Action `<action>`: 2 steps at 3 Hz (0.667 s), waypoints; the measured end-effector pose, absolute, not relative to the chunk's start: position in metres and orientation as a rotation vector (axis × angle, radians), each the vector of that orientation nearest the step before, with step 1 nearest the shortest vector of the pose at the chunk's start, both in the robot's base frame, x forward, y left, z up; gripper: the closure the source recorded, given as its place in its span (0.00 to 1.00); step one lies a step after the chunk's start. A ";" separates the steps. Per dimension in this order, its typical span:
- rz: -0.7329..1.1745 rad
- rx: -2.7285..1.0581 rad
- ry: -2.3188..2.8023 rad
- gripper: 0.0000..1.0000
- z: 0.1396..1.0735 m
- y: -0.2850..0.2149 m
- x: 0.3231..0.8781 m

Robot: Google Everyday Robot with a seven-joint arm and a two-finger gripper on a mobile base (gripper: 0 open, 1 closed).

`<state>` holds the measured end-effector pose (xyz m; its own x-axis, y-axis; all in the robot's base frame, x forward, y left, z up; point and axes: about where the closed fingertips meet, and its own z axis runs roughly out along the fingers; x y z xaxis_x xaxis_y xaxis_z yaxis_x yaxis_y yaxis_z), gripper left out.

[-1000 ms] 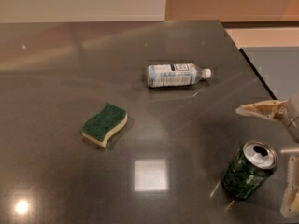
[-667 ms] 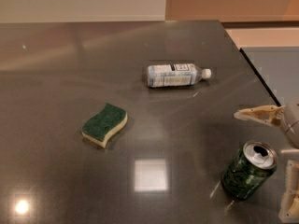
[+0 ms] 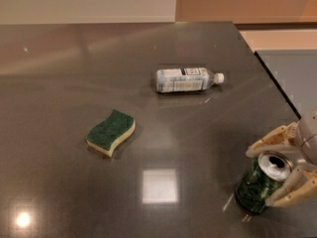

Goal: Pick green can

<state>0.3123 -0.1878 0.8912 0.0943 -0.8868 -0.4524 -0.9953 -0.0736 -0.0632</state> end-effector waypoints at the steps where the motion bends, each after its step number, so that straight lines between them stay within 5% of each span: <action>1: 0.425 -2.025 1.858 0.64 0.892 -0.187 0.312; 2: 0.434 -2.012 1.853 0.88 0.909 -0.179 0.317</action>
Offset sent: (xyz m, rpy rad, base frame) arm 0.0094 0.0172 0.0396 0.0325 0.0189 -0.0073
